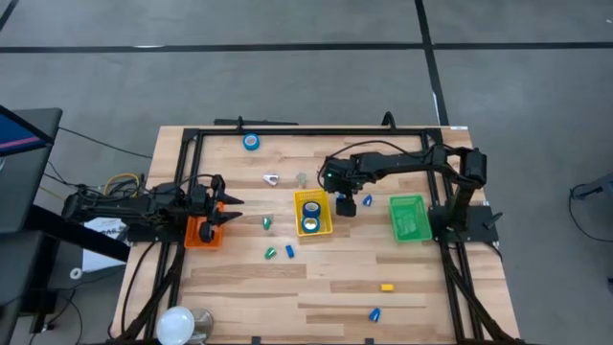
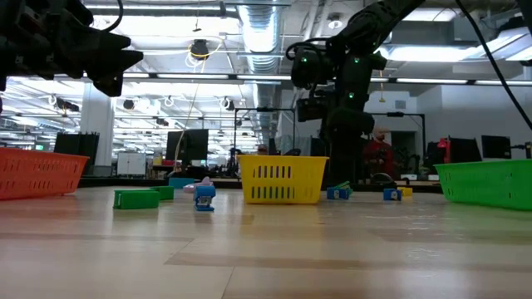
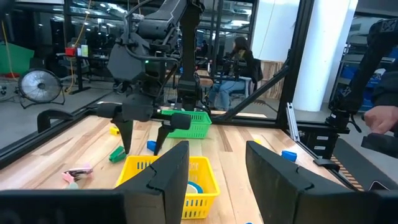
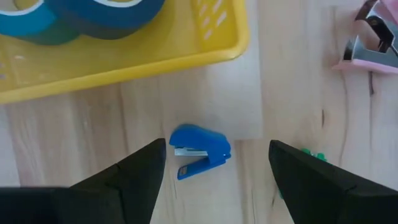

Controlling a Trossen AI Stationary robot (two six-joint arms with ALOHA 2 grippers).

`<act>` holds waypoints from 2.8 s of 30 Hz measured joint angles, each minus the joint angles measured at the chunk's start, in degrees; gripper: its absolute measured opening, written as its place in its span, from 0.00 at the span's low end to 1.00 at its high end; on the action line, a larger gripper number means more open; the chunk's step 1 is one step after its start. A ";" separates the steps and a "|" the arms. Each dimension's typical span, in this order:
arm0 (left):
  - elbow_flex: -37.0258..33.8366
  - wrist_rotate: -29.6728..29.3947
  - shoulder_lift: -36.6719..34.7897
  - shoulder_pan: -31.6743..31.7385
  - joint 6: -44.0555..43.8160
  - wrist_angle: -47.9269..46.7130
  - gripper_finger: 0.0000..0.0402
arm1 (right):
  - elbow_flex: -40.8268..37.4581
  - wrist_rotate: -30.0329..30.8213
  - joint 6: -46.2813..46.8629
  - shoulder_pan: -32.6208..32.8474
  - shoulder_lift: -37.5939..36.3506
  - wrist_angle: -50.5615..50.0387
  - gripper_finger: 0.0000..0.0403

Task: Pick and place Stapler, Stapler remover, tape
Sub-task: Put the blue stapler into the green basket

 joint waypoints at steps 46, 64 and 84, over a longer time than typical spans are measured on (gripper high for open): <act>0.00 0.02 0.00 0.00 0.01 1.23 0.37 | -2.66 -1.53 -0.22 0.82 -3.76 2.16 0.95; 0.08 0.00 2.87 0.01 0.01 1.60 0.37 | -1.66 -0.65 0.38 0.51 4.48 2.50 0.95; 0.07 0.02 4.31 0.02 0.00 2.16 0.37 | 0.17 -0.48 -0.22 0.54 4.55 1.37 0.70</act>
